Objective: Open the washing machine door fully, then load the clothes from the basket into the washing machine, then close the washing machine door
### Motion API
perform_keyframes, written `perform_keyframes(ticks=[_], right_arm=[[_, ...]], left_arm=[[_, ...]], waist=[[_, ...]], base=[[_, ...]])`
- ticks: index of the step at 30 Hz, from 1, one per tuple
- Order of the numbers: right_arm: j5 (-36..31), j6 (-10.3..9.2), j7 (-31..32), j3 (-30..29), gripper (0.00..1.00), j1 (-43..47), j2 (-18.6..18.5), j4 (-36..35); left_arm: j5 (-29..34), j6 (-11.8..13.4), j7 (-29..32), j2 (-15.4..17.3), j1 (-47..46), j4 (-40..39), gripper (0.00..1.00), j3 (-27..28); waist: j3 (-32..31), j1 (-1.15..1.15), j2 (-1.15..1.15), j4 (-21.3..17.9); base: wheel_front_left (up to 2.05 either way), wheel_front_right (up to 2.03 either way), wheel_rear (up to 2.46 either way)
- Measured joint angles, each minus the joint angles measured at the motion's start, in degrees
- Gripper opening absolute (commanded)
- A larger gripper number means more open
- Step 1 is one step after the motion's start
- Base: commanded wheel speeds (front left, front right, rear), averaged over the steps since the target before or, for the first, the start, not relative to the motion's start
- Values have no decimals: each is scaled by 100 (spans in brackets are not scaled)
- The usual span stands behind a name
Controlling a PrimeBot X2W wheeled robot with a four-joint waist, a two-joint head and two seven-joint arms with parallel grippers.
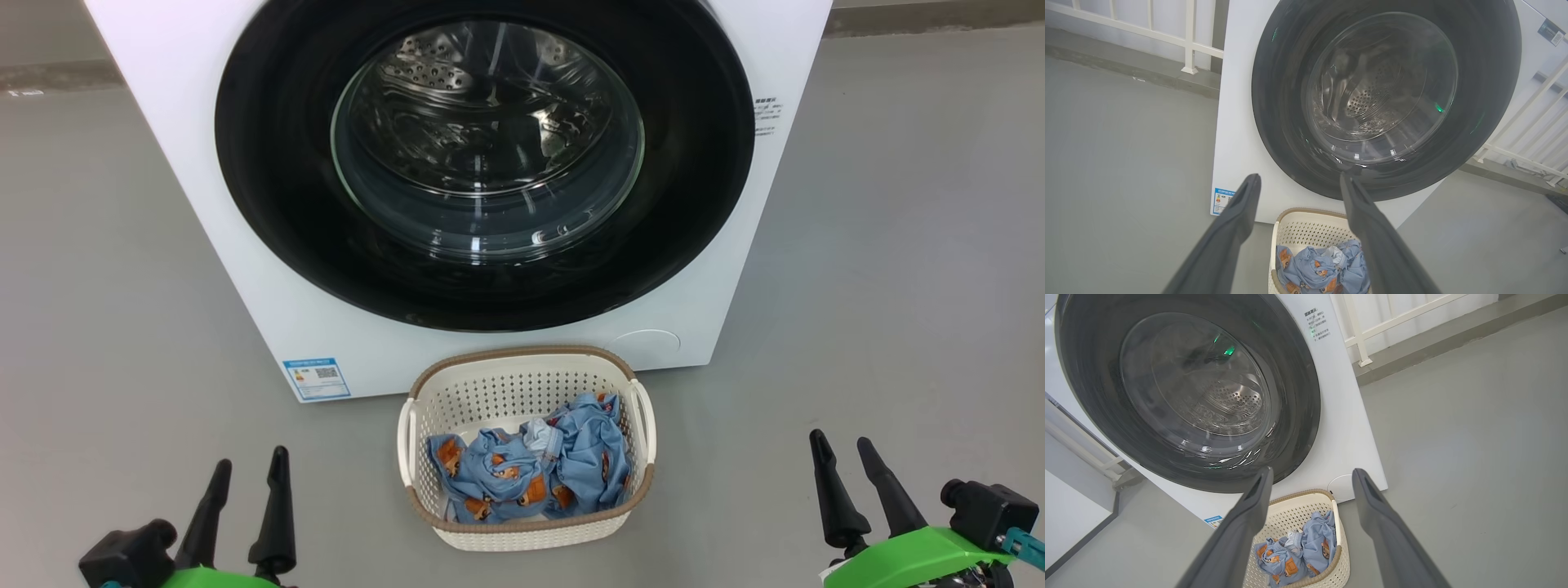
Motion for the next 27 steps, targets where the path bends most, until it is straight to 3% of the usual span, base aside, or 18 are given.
perform_keyframes(ticks=[21,27], right_arm=[[-1089,1,-338,-83,100,3,-76,-109],[-1129,1,-338,-165,100,7,-75,-134]], left_arm=[[1042,-1,-312,80,0,-36,100,-29],[1065,-2,-353,82,0,2,100,-3]], waist=[[62,0,0,-52],[49,0,0,-56]], base=[[0,0,0],[0,0,0]])
